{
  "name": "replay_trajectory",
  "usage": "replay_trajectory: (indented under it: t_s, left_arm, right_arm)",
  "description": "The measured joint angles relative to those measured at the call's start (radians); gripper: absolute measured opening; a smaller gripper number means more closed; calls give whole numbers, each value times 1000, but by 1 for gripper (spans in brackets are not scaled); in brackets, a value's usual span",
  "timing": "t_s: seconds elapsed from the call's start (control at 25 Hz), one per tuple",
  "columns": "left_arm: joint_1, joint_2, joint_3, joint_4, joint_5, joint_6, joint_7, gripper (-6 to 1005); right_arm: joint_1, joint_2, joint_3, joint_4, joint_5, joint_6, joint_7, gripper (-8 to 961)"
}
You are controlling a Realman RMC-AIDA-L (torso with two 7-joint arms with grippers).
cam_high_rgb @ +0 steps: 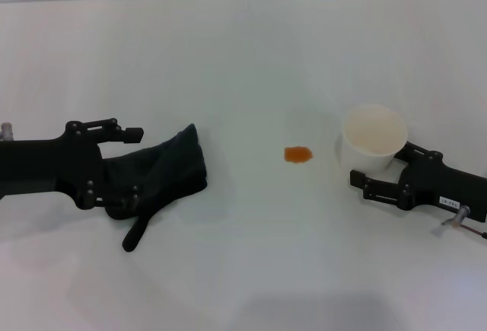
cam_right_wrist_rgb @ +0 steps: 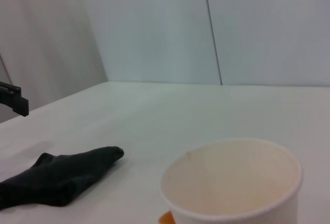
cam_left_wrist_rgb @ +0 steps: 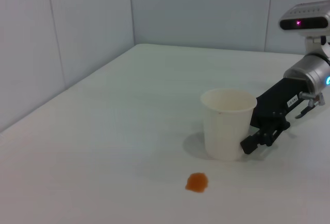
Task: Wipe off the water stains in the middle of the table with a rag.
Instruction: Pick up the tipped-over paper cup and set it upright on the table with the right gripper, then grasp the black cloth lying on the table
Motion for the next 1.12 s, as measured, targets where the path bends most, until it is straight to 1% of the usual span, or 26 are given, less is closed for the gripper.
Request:
replay_trajectory:
  t_s: [0.56, 0.68, 0.88, 1.12]
  left_arm:
    - [3, 1, 0, 1, 0, 0, -3, 768]
    - [5, 1, 0, 1, 0, -1, -2, 768]
    - [5, 1, 0, 1, 1, -3, 0, 766]
    - [6, 1, 0, 1, 1, -5, 0, 765]
  right_arm:
    - [-27, -3, -3, -5, -1, -19, 0, 861]
    - [-53, -8, 1, -7, -3, -50, -1, 861]
    - [-87, -10, 2, -30, -6, -77, -9, 861]
    - [-157, -15, 9, -109, -5, -156, -17, 860]
